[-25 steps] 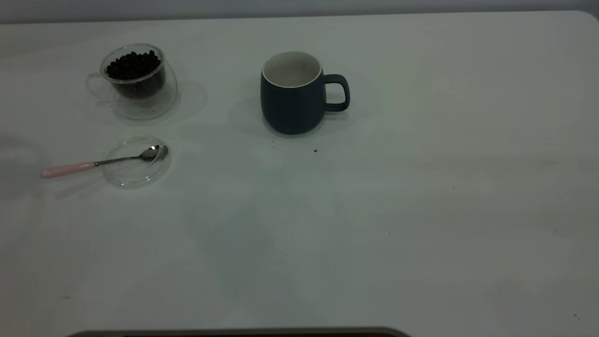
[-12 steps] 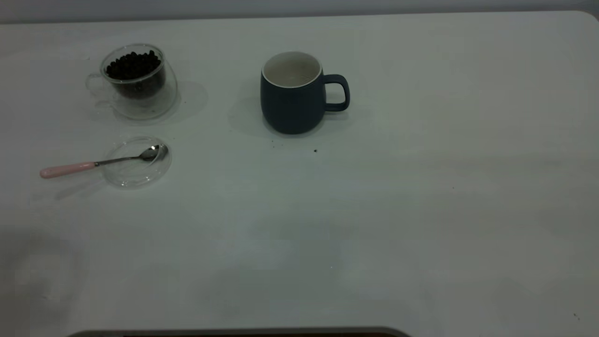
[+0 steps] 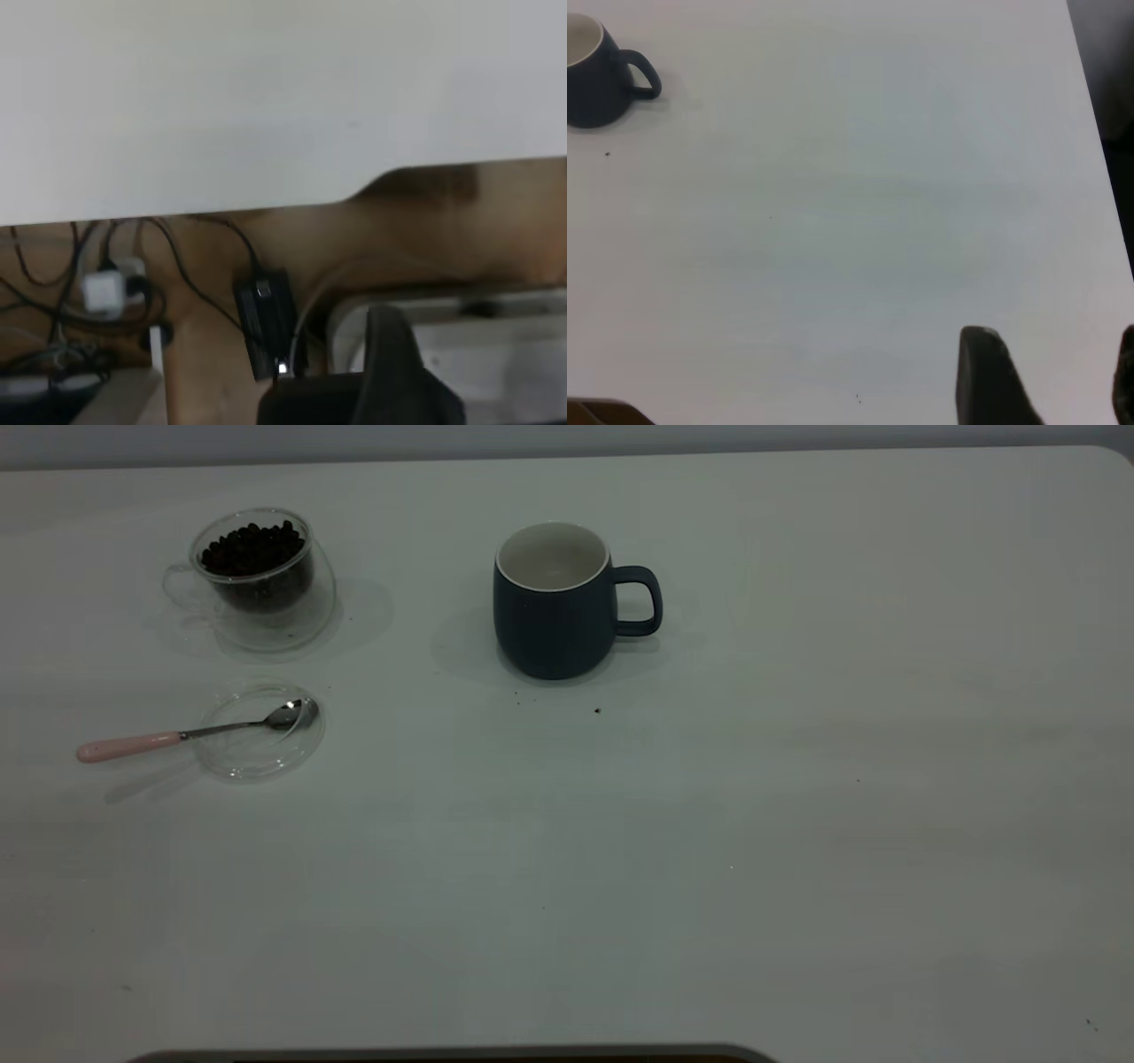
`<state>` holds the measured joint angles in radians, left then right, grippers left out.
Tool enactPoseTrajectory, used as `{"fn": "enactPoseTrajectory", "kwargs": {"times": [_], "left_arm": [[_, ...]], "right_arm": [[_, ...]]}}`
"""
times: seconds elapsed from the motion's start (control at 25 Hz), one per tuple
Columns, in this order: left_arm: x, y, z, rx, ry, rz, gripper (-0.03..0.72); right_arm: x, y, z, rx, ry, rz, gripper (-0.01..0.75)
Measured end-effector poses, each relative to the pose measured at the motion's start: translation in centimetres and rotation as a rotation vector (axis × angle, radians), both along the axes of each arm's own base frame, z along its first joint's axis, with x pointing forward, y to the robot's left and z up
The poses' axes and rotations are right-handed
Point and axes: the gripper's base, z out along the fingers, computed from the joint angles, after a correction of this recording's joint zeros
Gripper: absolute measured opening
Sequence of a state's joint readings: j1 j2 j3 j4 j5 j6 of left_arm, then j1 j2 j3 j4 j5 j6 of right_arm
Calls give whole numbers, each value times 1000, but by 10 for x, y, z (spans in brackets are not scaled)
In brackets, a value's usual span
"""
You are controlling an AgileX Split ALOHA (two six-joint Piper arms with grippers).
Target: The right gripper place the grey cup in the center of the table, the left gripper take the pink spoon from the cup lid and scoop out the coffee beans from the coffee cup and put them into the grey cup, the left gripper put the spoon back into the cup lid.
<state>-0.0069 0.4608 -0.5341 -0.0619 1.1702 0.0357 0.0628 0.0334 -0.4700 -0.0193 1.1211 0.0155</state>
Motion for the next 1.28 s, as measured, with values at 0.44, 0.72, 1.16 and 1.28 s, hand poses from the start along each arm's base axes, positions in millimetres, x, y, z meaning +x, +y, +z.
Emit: {"fn": "enactPoseTrajectory", "kwargs": {"times": [0.44,0.72,1.16,1.28], "left_arm": [[-49,-2,-4,-37,-370,13,526],[-62,-2,-5,-41,-465,10,526],[-62,-2,-5,-41,-465,10,526],[-62,-2,-5,-41,-465,11,526]], "right_arm": [[0,0,0,0,0,0,374],[0,0,0,0,0,0,374],[0,0,0,0,0,0,374],[0,0,0,0,0,0,374]]}}
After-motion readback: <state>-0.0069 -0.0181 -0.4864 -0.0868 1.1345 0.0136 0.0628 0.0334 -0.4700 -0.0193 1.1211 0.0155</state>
